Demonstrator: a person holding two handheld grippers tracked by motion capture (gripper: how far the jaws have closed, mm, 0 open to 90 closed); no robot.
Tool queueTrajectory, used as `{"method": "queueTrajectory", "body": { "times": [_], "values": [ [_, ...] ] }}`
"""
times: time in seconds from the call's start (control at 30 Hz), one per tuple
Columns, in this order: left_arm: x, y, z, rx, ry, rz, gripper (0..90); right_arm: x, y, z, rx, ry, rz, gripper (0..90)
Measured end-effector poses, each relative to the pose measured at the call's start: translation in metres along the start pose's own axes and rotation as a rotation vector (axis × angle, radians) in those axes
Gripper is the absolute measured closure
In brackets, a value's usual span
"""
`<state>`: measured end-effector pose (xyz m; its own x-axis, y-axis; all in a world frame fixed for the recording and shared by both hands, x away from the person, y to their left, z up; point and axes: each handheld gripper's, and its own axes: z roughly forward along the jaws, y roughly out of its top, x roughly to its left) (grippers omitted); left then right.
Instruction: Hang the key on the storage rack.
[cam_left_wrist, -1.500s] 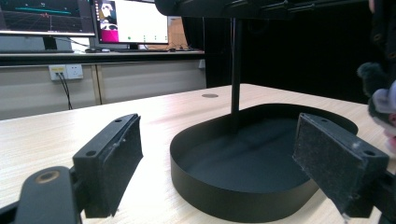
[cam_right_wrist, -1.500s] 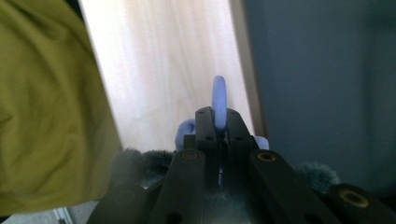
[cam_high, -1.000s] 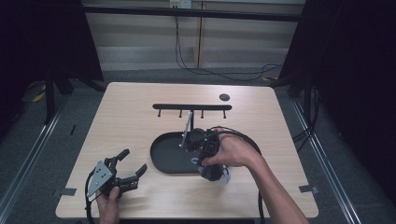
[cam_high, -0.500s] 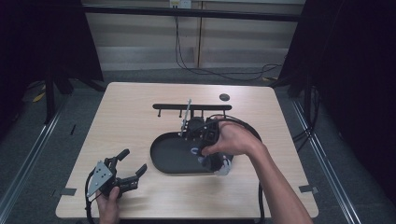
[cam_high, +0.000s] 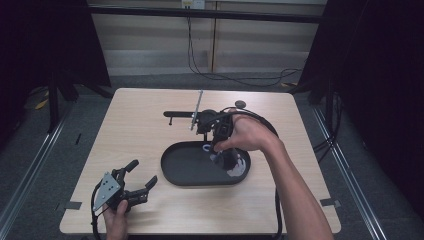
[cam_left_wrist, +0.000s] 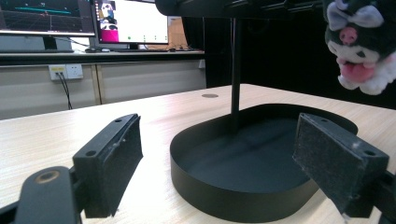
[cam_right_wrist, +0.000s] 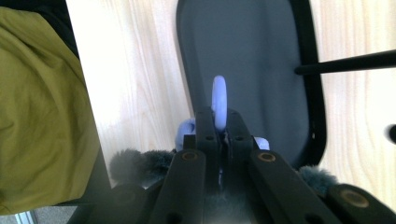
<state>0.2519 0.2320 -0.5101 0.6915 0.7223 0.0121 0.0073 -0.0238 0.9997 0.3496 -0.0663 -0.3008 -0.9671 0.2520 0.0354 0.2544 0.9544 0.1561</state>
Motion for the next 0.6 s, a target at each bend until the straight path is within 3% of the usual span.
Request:
{"method": "queueTrajectory", "body": {
  "times": [0.17,0.37,0.6],
  "values": [
    [0.000,0.000,0.000,-0.001,0.001,0.002,15.3,-0.014,-0.002,-0.009,-0.009,-0.016,0.024,87.4],
    [0.000,0.000,0.000,0.003,0.000,0.002,15.3,-0.028,-0.004,-0.010,0.025,-0.029,0.059,87.4],
    [-0.002,0.000,0.000,-0.002,0.016,-0.019,15.3,-0.043,0.001,-0.008,0.065,-0.027,0.059,87.4]
  ]
}}
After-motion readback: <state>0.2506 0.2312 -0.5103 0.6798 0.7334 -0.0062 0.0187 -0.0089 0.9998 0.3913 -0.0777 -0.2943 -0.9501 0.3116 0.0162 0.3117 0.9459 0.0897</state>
